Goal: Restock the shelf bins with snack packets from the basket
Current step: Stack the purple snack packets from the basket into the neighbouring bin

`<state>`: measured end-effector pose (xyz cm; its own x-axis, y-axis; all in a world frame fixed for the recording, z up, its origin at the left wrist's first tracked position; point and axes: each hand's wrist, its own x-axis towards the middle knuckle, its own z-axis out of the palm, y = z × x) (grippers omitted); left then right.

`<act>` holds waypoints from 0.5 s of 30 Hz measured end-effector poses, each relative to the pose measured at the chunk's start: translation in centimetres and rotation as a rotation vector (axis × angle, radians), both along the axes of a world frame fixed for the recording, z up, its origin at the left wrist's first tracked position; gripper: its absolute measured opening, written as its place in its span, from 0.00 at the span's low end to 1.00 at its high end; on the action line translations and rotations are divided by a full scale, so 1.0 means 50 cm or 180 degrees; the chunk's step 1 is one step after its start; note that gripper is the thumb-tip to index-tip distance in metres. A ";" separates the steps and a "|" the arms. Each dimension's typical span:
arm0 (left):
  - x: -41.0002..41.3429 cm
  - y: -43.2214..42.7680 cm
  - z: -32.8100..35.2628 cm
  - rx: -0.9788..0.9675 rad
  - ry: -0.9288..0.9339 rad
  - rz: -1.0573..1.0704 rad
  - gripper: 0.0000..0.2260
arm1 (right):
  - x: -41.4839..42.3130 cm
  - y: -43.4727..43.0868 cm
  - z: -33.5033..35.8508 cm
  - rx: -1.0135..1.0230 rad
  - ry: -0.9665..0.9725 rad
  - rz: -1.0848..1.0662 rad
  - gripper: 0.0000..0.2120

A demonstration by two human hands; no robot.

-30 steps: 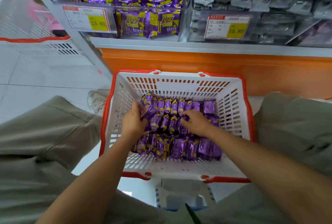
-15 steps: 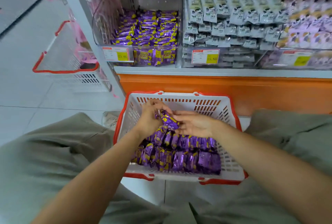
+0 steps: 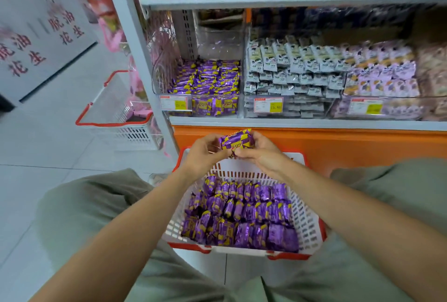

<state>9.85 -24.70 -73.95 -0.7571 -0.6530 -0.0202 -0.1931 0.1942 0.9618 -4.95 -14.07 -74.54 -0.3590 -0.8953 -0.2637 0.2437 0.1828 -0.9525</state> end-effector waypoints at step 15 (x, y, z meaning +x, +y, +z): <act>-0.053 -0.161 0.199 -0.1612 -0.0221 0.0586 0.15 | -0.079 -0.057 0.204 -0.1008 0.2941 -0.0402 0.19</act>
<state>7.19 -32.77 -64.01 -0.6375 -0.7156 0.2856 -0.3273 0.5871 0.7404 -8.91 -16.90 -64.32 -0.4009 -0.8171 0.4142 -0.6213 -0.0898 -0.7784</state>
